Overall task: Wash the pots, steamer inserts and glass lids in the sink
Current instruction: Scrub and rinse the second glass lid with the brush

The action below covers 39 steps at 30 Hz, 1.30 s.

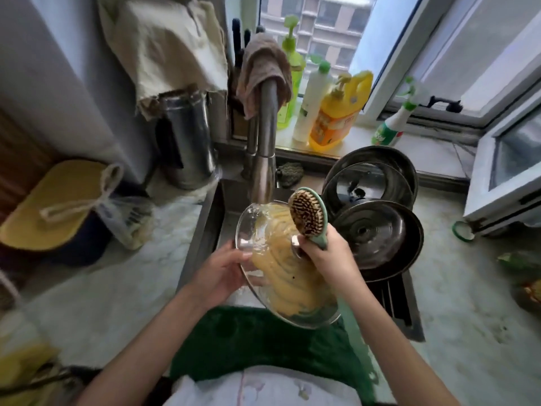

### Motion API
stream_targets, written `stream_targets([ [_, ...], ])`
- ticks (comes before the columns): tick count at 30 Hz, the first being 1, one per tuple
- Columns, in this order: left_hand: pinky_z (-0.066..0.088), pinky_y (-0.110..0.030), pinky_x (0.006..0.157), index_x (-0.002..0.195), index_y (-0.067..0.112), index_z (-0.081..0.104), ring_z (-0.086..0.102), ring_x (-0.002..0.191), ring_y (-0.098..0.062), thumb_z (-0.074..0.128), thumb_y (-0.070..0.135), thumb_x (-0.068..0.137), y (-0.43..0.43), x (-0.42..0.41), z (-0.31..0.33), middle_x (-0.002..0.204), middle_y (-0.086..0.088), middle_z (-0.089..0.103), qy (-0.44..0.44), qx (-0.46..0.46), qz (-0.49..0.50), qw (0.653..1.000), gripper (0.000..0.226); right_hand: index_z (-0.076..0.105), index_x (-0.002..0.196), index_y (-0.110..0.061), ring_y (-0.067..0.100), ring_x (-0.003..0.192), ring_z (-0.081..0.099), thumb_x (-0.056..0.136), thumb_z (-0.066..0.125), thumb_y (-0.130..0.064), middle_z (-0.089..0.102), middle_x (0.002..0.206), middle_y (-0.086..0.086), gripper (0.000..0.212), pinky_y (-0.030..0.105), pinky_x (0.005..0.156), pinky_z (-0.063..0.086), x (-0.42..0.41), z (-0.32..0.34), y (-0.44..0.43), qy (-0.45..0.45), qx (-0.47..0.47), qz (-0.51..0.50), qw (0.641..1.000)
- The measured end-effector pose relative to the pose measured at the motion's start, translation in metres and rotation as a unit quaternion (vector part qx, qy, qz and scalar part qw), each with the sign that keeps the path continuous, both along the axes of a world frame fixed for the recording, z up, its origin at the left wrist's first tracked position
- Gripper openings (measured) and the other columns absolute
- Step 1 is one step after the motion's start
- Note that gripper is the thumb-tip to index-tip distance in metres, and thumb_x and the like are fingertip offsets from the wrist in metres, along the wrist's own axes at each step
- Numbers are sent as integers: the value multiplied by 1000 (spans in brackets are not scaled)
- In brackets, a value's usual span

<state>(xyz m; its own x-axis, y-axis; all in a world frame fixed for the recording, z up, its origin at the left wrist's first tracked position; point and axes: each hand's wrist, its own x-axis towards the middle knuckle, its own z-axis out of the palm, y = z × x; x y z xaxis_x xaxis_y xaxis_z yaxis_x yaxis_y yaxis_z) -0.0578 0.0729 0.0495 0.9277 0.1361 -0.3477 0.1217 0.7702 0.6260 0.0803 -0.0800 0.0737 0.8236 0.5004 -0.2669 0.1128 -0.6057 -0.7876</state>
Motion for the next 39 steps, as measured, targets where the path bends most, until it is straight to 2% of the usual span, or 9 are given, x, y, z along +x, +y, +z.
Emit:
stream_targets([
  [4, 58, -41, 52, 93, 8, 62, 57, 67, -21, 67, -2, 73, 9, 10, -9, 76, -8, 57, 11, 1, 33, 999, 23, 50, 113, -19, 4, 89, 57, 84, 69, -34, 61, 100, -7, 38, 22, 69, 46, 13, -8, 9, 85, 33, -5, 996],
  [9, 59, -41, 53, 96, 13, 51, 63, 68, -16, 52, -12, 80, 18, 27, -22, 84, -6, 59, 56, 66, 60, 994, 29, 54, 111, -19, 3, 48, 42, 101, 39, -14, 55, 80, 0, 19, 13, 42, 32, 30, -5, 9, 185, 46, -38, 981],
  [11, 59, -38, 53, 97, 14, 49, 64, 72, -17, 45, -14, 86, 22, 32, -31, 90, -6, 58, 82, 93, 65, 990, 30, 53, 117, -27, 8, 52, 41, 101, 37, -11, 54, 77, 0, 27, 18, 45, 33, 26, -8, 20, 185, 24, -5, 982],
  [14, 59, -36, 53, 102, 16, 50, 64, 77, -17, 40, -16, 87, 23, 37, -41, 96, -6, 60, 109, 106, 83, 985, 37, 50, 136, -23, 16, 77, 61, 98, 46, -21, 67, 113, 4, 38, 31, 66, 50, -1, -25, 41, 52, -57, 92, 993],
  [18, 59, -37, 54, 109, 16, 49, 67, 72, -11, 37, -18, 87, 19, 33, -41, 94, -3, 65, 104, 133, 67, 983, 43, 67, 114, -11, 32, 90, 66, 95, 45, -26, 70, 101, 17, 32, 37, 75, 51, -15, -42, 75, -67, -82, 103, 989],
  [21, 58, -33, 54, 108, 21, 47, 65, 75, -13, 38, -18, 87, 14, 29, -42, 96, -3, 62, 94, 182, 29, 978, 45, 68, 90, 3, 38, 90, 64, 91, 43, -24, 68, 93, 23, 36, 34, 67, 43, 22, -52, 101, -34, -133, 6, 990],
  [28, 59, -36, 60, 110, 26, 47, 66, 83, -13, 44, -12, 89, 16, 25, -42, 99, 3, 65, 81, 208, 14, 975, 43, 68, 79, -8, 27, 69, 64, 95, 43, -36, 67, 76, 11, 40, 31, 56, 41, -8, -51, 82, -39, -88, 102, 990],
  [32, 57, -30, 55, 108, 24, 45, 63, 80, -15, 40, -15, 89, 12, 25, -42, 104, -7, 57, 85, 232, -8, 969, 44, 67, 83, -1, 35, 87, 65, 93, 43, -32, 68, 89, 19, 41, 32, 65, 41, 29, -64, 97, -15, -127, 9, 992],
  [39, 58, -36, 66, 111, 30, 45, 60, 96, -26, 48, -6, 89, 14, 20, -42, 114, -13, 56, 83, 263, -37, 961, 42, 49, 51, -14, 26, 64, 52, 92, 47, -32, 53, 60, 8, 44, 31, 59, 38, 27, -57, 90, 9, -109, 44, 993],
])
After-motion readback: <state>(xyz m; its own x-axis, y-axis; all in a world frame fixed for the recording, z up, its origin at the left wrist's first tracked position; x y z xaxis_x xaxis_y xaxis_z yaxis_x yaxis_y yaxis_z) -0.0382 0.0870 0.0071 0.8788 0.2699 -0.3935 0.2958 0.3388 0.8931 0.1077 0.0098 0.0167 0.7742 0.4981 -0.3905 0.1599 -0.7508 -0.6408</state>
